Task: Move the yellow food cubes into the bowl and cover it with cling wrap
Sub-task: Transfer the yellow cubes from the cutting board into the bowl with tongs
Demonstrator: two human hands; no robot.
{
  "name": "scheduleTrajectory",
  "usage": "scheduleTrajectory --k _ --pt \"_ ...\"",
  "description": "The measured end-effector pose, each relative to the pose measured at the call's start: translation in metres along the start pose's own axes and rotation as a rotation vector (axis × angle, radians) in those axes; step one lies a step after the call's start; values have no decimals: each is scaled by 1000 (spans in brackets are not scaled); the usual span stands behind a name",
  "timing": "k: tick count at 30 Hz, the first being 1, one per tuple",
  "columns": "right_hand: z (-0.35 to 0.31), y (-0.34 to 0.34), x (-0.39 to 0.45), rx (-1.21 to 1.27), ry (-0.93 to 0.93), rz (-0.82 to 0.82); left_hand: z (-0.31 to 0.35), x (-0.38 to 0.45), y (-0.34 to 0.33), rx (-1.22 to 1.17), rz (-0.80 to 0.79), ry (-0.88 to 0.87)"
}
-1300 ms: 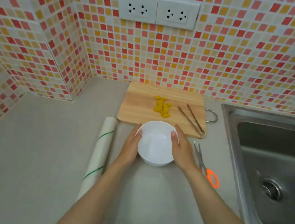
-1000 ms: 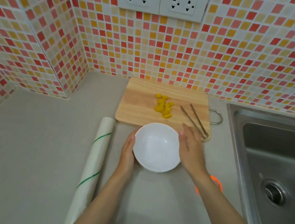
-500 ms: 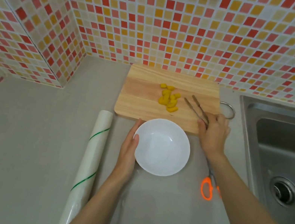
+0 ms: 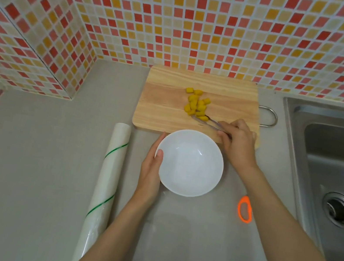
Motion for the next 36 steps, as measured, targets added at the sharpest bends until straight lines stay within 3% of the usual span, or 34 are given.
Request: scheduleTrajectory --k 6,10,14,17,20,23,26,36 --pt "-20 34 -47 218 118 87 1 0 0 13 2 -12" --pt "-28 38 -86 7 187 -66 3 -1 -1 14 -2 -13" --pt "-25 43 -87 35 161 -126 3 -1 -1 34 0 -16" --pt "-21 56 -61 141 130 14 4 -1 0 39 10 -16" --pt "-8 50 -23 137 -19 104 4 -1 -1 43 13 -15" --pt "-1 25 7 106 -129 25 3 -2 0 49 21 -20" --pt "-3 2 21 42 -124 -40 4 -1 1 49 41 -16" --pt "-4 0 25 49 -134 3 3 -3 1 80 43 -19"
Point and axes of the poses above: each hand's wrist, its own x-axis towards the middle knuckle, its own y-axis out of the back of the hand, z = x × y, the point moved 6 cm from there along x, towards the middle knuckle, and after that the axes turned 6 degrees about -z, right-handed, at the moved point
